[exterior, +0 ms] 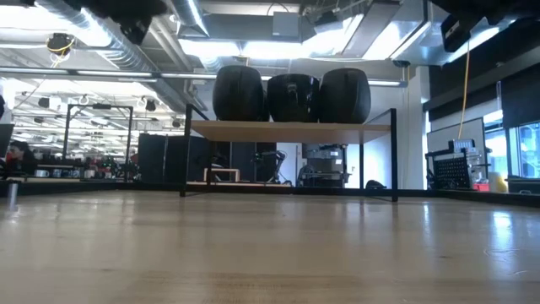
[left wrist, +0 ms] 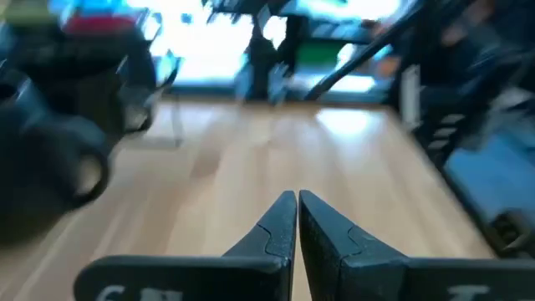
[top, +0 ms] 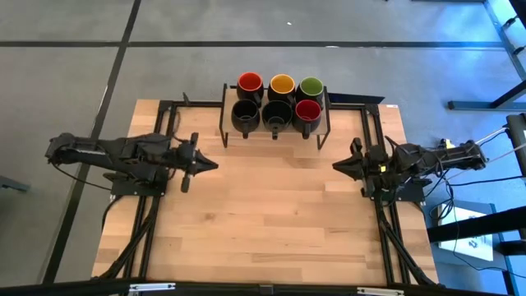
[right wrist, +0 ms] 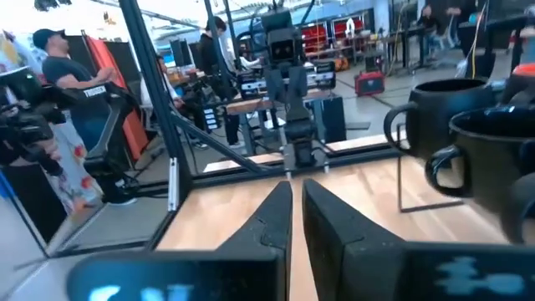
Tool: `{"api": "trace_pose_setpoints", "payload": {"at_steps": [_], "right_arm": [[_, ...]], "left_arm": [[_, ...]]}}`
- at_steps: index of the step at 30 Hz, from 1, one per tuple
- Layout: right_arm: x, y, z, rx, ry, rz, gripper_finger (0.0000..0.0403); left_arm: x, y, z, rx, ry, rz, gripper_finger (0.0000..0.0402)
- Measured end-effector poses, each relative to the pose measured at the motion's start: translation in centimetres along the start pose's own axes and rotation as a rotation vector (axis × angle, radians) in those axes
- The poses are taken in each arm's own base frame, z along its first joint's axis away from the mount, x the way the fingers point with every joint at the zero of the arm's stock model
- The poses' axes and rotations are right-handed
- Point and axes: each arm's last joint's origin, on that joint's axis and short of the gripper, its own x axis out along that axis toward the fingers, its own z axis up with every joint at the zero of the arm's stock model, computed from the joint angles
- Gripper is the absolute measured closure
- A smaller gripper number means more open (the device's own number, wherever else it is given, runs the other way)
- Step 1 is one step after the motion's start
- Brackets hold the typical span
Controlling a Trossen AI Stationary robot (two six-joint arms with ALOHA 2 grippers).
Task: Place coffee mugs
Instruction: Return to Home Position
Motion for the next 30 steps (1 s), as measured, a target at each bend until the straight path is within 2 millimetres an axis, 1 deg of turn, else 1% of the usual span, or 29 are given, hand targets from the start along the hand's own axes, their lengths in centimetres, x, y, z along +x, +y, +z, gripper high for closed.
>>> {"api": "trace_pose_setpoints", "payload": {"at_steps": [3,5,8,12,15,17,21,25,28,30], "right_arm": [[-0.6,-0.1,0.1,-0.043,-0.007,0.003,0.0381],[-1.0,-0.1,0.0,-0.06,-0.001,0.0,0.0381],[-1.6,-0.3,-0.3,-0.078,0.027,-0.033,0.0381],[-2.3,-0.6,-0.4,-0.089,0.027,-0.094,0.0381],[-2.6,-0.8,-0.7,-0.111,0.032,-0.101,0.0381],[-2.7,-0.9,-1.3,-0.109,0.027,-0.099,0.0381],[-2.8,-1.2,-3.4,-0.096,0.0,-0.057,0.0381],[-3.0,-1.5,-5.0,-0.087,-0.058,-0.004,0.0381],[-2.9,-1.6,-6.2,-0.094,-0.046,0.017,0.0381],[-2.8,-1.7,-6.8,-0.094,-0.038,0.016,0.0381]], "left_arm": [[-0.5,0.0,-1.6,0.018,-0.092,-0.051,0.039],[-0.8,0.3,-3.3,0.005,-0.107,-0.029,0.039],[-1.5,0.6,-5.2,-0.026,-0.134,0.014,0.039],[-2.4,0.8,-6.9,-0.028,-0.184,0.023,0.039],[-2.8,0.9,-7.8,-0.026,-0.217,0.021,0.039],[-3.0,1.0,-8.6,-0.026,-0.232,0.018,0.039],[-2.9,1.1,-10.1,-0.033,-0.26,0.01,0.039],[-3.0,1.2,-11.0,-0.036,-0.304,0.005,0.039],[-2.7,1.2,-11.6,-0.037,-0.301,0.005,0.039],[-2.6,1.2,-11.7,-0.041,-0.313,0.0,0.039]]}}
